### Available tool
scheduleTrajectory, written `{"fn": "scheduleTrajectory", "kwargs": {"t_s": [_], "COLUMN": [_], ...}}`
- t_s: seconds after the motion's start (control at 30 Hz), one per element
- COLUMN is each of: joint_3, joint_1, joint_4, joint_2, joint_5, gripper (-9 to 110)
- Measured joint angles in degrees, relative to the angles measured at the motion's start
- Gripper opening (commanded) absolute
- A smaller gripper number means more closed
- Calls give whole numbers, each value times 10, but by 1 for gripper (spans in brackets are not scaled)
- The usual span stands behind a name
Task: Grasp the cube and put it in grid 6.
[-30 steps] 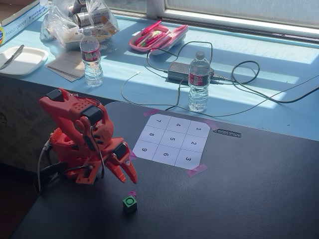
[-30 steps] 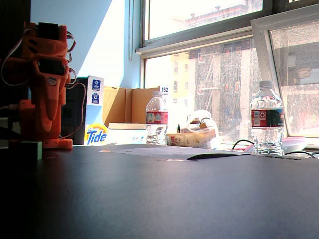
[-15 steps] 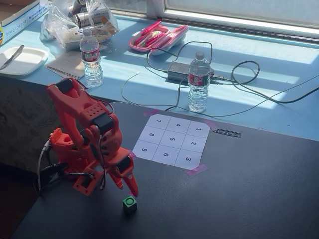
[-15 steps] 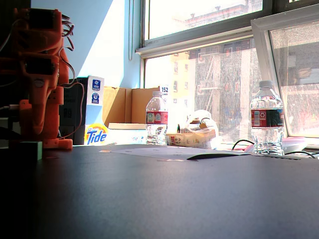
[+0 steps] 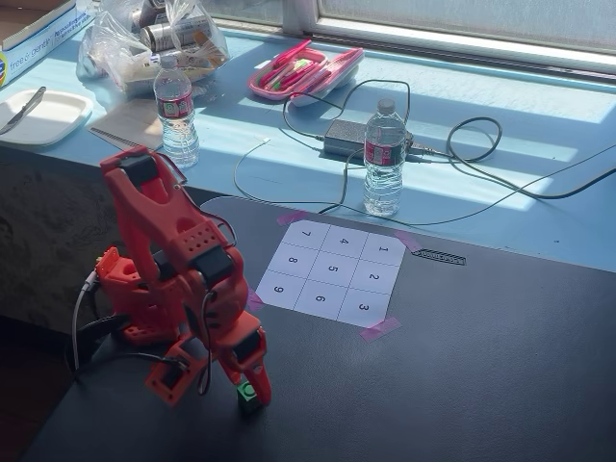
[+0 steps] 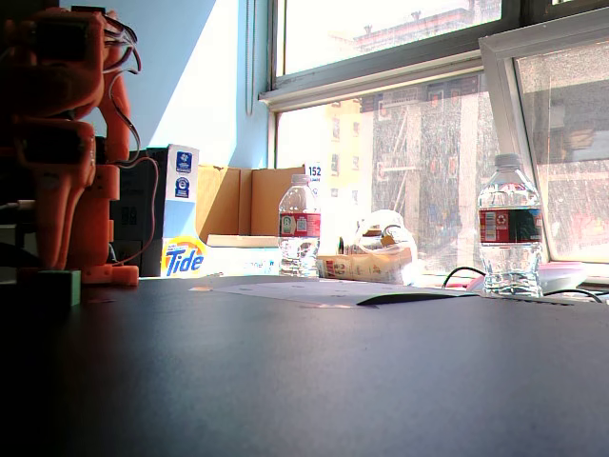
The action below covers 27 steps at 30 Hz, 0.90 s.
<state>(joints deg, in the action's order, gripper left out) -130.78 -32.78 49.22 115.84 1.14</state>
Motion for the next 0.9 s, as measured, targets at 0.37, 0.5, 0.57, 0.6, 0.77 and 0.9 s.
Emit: {"fn": "scheduleTrajectory", "kwargs": {"t_s": [0.37,0.5,0.57,0.6,0.77,0.9], "joint_3": [-1,-6,-6,-8,-8,-8], "joint_1": [0,0,0,0,0,11], "joint_4": [-49,-63,-66,-66,-66,-42], "joint_2": [-33,-33,-33,-33,-33,-1], "joint_5": [10,-2,-4,-4,-4,-4], "gripper": [6,0,0,0,0,0]}}
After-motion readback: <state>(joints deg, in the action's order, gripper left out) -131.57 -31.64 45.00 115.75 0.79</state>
